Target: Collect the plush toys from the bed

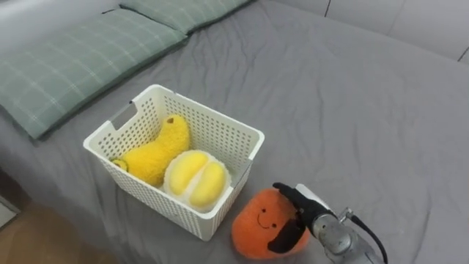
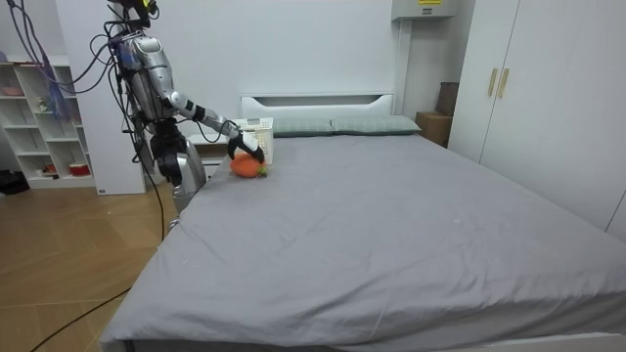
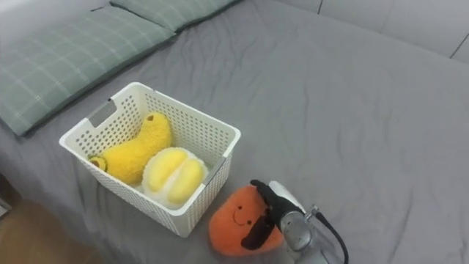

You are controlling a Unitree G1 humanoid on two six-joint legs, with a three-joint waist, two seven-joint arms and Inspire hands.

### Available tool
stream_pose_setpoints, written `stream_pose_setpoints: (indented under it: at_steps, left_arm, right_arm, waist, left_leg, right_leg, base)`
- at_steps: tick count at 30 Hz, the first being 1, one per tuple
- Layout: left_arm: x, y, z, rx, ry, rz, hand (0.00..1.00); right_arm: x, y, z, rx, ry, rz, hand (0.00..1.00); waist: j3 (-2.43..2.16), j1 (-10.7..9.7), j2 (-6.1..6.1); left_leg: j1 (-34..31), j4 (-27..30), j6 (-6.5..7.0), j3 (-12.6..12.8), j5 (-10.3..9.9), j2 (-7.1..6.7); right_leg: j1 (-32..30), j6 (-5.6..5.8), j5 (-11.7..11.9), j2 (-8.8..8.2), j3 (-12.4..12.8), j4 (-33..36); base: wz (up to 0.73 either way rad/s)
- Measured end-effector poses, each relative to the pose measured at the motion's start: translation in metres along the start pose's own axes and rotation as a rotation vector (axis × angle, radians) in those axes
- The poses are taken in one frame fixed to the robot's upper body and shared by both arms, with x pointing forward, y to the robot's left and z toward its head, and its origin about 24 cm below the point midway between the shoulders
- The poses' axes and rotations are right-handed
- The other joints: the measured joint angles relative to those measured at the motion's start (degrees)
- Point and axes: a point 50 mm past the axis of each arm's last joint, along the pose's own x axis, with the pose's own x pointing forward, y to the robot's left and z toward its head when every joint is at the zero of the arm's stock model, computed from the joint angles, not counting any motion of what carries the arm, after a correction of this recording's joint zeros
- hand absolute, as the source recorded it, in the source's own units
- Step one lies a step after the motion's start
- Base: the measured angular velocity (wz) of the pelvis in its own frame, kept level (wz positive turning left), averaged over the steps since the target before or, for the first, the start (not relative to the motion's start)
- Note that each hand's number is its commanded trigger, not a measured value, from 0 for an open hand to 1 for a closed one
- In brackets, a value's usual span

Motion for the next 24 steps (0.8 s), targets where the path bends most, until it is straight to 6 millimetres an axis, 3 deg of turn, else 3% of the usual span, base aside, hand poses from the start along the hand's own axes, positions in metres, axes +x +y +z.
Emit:
stream_pose_setpoints:
  at_steps: [12,13,15,16,17,24]
  left_arm:
    - [-0.001,-0.001,-0.007,-0.002,0.014,-0.001,0.00]
    - [-0.001,-0.001,-0.008,-0.002,0.016,-0.002,0.00]
    - [-0.002,-0.001,-0.012,-0.003,0.026,-0.003,0.00]
    - [-0.002,-0.001,-0.013,-0.004,0.029,-0.003,0.00]
    - [-0.002,-0.002,-0.016,-0.004,0.034,-0.004,0.00]
    - [-0.003,-0.005,-0.019,0.013,0.041,-0.015,0.00]
  right_arm:
    - [0.000,-0.001,-0.007,-0.001,0.029,-0.065,0.00]
    - [0.000,-0.001,-0.007,-0.003,0.029,-0.066,0.07]
    - [0.001,-0.001,-0.008,-0.049,0.034,-0.072,0.55]
    - [0.001,-0.001,-0.009,-0.067,0.036,-0.074,0.92]
    - [0.001,0.000,-0.013,-0.092,0.048,-0.074,1.00]
    - [0.004,-0.005,-0.031,-0.145,0.119,-0.103,1.00]
  waist:
    - [0.34,0.6,-0.49]
    - [0.34,0.7,-0.49]
    - [0.34,0.9,-0.39]
    - [0.33,0.9,-0.40]
    - [0.32,0.9,-0.38]
    - [0.18,1.2,0.77]
  left_leg:
    - [-0.7,0.8,0.56,-2.0,0.2,-1.34]
    - [-0.8,0.8,0.59,-2.0,0.2,-1.37]
    - [-0.8,0.8,0.65,-2.1,0.3,-1.44]
    - [-0.9,0.8,0.66,-2.2,0.3,-1.49]
    - [-1.0,0.9,0.69,-2.6,0.3,-1.62]
    - [-2.1,1.6,0.37,-5.4,0.9,-2.47]
  right_leg:
    - [0.2,0.55,-0.2,-0.74,-1.1,0.0]
    - [0.2,0.57,-0.2,-0.75,-1.1,0.0]
    - [0.1,0.62,-0.2,-0.82,-1.2,0.1]
    - [0.1,0.62,-0.2,-0.85,-1.4,0.2]
    - [0.2,0.64,-0.2,-0.93,-2.0,0.2]
    - [0.0,0.97,-0.4,-0.99,-4.5,0.1]
  base:
    - [0.08]
    - [0.06]
    - [0.02]
    - [0.11]
    - [0.19]
    - [0.21]
